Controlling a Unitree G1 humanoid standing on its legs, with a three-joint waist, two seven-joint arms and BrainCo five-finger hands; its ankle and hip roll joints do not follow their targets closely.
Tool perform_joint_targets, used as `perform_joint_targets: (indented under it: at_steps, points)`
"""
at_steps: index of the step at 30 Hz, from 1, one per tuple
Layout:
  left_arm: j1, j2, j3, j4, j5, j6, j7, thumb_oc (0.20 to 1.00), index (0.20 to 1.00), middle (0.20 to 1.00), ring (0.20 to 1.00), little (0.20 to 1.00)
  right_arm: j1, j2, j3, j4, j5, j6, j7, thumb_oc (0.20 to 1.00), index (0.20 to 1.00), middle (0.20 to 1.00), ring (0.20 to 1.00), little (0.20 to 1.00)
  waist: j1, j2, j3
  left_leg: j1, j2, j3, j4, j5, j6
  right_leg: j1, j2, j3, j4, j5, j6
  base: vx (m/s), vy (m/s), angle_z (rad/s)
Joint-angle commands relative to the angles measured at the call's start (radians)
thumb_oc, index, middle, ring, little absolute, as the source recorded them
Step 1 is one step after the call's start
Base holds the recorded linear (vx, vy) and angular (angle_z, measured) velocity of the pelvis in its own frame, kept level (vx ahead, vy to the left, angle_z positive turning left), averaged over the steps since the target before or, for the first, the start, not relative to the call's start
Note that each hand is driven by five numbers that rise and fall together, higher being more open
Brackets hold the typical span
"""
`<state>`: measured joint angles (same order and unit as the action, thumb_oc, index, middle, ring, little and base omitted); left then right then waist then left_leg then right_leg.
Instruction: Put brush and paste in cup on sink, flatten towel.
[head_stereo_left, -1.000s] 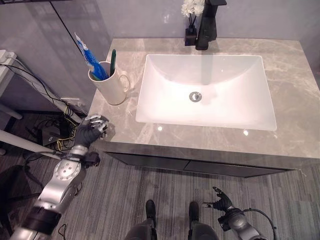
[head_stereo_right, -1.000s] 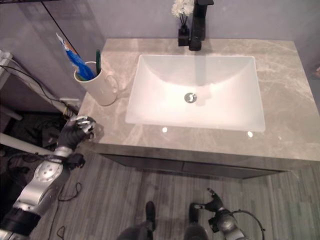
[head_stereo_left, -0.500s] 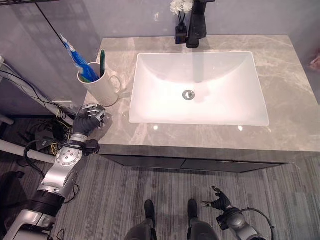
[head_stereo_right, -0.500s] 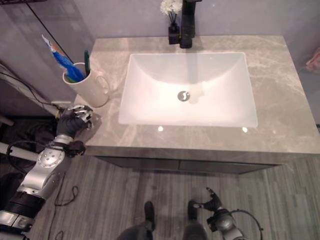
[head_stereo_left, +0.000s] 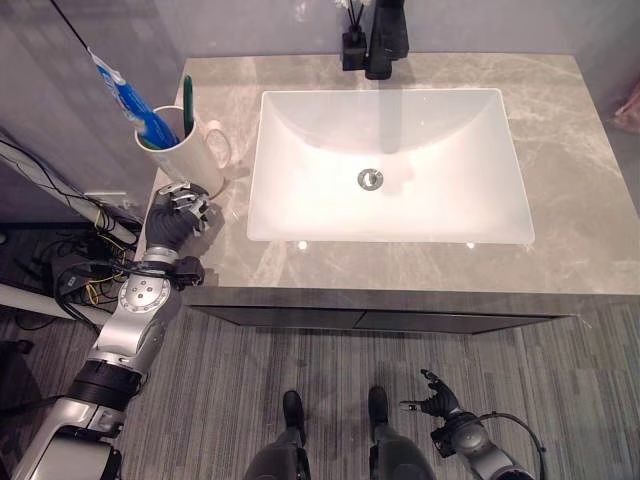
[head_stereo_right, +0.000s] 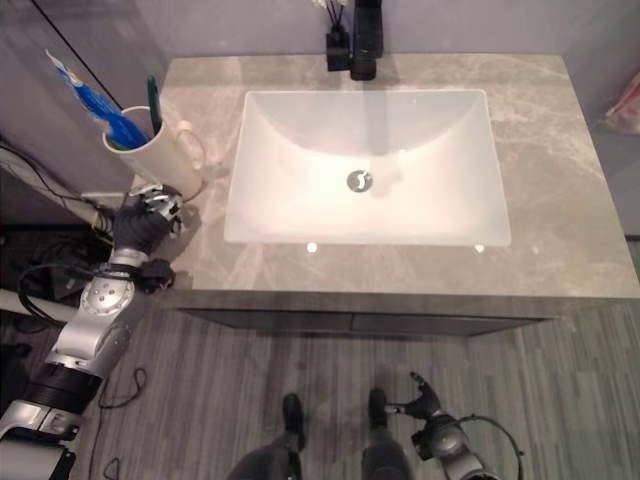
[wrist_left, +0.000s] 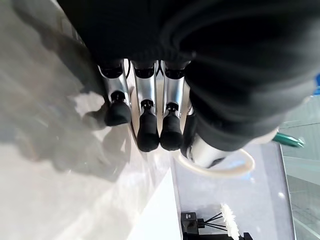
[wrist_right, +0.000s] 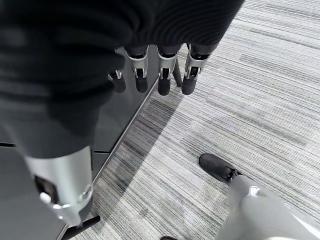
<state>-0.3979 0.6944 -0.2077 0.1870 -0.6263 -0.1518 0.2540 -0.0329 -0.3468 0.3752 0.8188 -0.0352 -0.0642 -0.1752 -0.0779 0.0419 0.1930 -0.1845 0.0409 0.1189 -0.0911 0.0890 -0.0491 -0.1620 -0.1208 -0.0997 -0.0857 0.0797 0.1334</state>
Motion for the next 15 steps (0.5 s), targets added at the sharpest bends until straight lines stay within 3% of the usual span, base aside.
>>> perform_joint_targets:
  at_steps: [1,9,15]
  points:
    - [-0.07,-0.015,0.022,0.099,0.002,-0.031,0.026,0.2,0.2,0.2,0.2,0.2,-0.01,-0.011,0.013,-0.024,-0.017,-0.008,-0.021,1.0,1.0,1.0,1.0,1.0,-0.016,-0.041,-0.012,-0.002,0.064,0.016,0.004,-0.012,-0.068,-0.069,-0.126,0.007,-0.002,0.081,0.079,0.01,0.012,-0.05]
    - [-0.115,-0.044,0.028,0.15,-0.006,-0.04,0.059,0.2,0.2,0.2,0.2,0.2,-0.013,-0.012,0.006,-0.008,-0.016,-0.002,-0.032,1.0,1.0,1.0,1.0,1.0,-0.026,-0.052,-0.008,-0.023,0.058,0.028,0.004,-0.015,-0.063,-0.103,-0.126,0.029,-0.002,0.094,0.087,0.01,0.008,-0.03]
    - [-0.037,-0.018,0.049,0.067,0.044,-0.037,0.025,0.2,0.2,0.2,0.2,0.2,-0.01,0.0,0.002,0.011,-0.017,-0.008,-0.028,1.0,1.0,1.0,1.0,1.0,-0.018,-0.055,-0.016,-0.014,0.06,0.034,0.004,-0.023,-0.062,-0.1,-0.127,0.035,-0.002,0.091,0.086,0.02,0.011,-0.09]
